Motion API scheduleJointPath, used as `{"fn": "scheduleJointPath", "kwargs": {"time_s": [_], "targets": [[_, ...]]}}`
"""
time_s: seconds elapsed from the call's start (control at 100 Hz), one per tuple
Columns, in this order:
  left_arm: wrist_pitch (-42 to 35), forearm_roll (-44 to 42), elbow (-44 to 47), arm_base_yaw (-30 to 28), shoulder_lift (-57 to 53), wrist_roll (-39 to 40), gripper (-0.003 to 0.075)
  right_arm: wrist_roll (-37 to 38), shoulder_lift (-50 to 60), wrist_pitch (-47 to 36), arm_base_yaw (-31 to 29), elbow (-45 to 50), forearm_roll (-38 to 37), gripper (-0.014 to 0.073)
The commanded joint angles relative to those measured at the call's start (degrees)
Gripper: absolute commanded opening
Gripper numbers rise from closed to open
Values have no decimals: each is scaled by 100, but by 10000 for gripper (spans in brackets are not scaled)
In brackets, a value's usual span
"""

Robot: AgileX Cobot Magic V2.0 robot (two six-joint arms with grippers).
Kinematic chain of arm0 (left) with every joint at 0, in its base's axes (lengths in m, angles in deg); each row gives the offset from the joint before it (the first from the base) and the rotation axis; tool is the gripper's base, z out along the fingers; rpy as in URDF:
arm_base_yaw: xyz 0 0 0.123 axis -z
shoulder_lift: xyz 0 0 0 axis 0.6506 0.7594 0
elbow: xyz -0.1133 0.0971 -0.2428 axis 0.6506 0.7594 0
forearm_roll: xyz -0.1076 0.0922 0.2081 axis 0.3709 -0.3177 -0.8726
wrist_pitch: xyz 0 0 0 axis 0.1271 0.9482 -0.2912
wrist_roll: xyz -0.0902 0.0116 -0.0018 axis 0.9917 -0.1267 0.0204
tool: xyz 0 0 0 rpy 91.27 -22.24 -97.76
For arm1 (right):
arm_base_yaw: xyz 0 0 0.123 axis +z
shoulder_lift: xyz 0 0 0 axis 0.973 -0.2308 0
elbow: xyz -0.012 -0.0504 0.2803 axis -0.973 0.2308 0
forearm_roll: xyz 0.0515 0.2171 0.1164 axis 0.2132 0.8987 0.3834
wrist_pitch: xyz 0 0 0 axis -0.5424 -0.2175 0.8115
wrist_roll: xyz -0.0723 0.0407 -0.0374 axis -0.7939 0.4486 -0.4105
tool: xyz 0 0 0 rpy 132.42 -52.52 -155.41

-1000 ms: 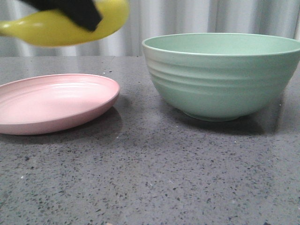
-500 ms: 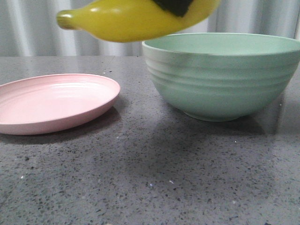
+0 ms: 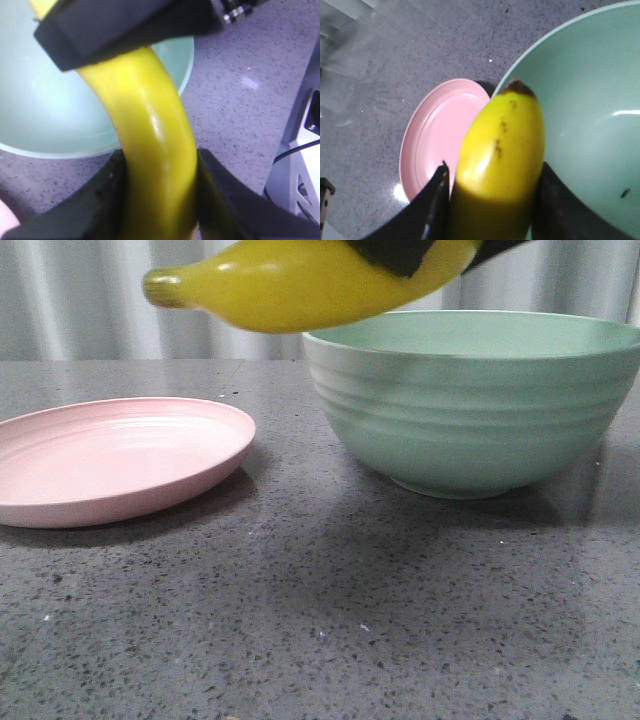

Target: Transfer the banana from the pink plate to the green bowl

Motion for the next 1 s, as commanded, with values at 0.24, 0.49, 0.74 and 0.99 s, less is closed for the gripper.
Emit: {"fn": "scheduleJointPath", "kwargs": {"time_s": [0.24, 0.49, 0.74, 0.99], "targets": [[-442, 103, -204, -17, -208, -142, 512, -407, 122, -279, -3, -275, -117, -70], [-523, 103, -204, -44, -709, -132, 512, -859, 131, -594, -3, -999, -880, -70], [-630, 103, -204, -44, -960, -132, 512, -862, 37, -926, -3, -1175, -3003, -70], [-639, 103, -204, -44, -960, -69, 512, -862, -660, -818, -3, -1175, -3354, -58]]}}
